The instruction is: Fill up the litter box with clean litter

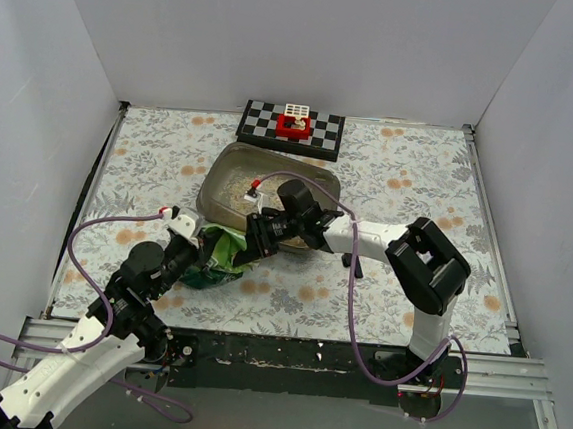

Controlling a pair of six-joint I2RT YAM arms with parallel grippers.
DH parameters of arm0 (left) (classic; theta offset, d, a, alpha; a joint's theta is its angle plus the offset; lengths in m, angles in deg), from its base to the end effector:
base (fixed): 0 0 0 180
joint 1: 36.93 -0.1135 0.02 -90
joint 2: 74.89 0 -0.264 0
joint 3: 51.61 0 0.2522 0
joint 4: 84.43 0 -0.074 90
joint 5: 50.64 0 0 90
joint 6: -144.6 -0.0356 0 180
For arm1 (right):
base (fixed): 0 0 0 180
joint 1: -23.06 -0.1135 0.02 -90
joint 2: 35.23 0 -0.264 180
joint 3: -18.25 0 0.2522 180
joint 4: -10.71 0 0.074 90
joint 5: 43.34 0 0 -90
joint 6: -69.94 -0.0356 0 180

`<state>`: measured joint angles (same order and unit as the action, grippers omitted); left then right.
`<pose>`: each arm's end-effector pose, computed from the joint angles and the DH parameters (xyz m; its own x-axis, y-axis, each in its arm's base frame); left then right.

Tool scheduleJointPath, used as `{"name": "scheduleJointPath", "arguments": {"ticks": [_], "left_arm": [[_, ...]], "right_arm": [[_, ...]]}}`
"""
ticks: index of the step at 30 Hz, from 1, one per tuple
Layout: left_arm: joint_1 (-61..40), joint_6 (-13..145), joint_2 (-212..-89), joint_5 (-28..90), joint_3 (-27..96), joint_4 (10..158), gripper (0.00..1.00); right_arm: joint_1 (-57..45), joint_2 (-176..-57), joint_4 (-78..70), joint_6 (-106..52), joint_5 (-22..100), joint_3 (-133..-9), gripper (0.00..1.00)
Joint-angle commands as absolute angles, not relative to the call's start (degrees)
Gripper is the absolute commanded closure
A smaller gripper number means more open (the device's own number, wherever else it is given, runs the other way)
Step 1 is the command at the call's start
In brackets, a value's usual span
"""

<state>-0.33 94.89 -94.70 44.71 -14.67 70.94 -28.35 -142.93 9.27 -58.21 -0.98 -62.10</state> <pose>0.0992 -0.0696 0.2630 -0.4158 -0.4932 -0.7641 0.3284 0.7021 -0.6318 0.2353 0.3370 0.2019 -0.8111 -0.3491 -0.4694 -0.5462 0.1650 0.8212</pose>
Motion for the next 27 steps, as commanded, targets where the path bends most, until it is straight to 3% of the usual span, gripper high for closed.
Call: {"name": "scheduleJointPath", "arguments": {"ticks": [1,7,27], "left_arm": [[-0.3,95.1,-94.7,43.8,-13.9,76.1,1.0],[-0.3,95.1,-94.9,43.7,-13.9,76.1,1.0],[-0.3,94.9,-95.5,42.9,-14.1,76.2,1.0]], "right_arm": [[-29.5,-139.1,27.1,-64.0,-8.3,-59.2,0.99],[-29.5,-135.0,36.8,-67.5,-9.0,-55.0,0.99],[-23.9,-114.0,40.5,-70.8,-7.2,-35.6,0.99]]}}
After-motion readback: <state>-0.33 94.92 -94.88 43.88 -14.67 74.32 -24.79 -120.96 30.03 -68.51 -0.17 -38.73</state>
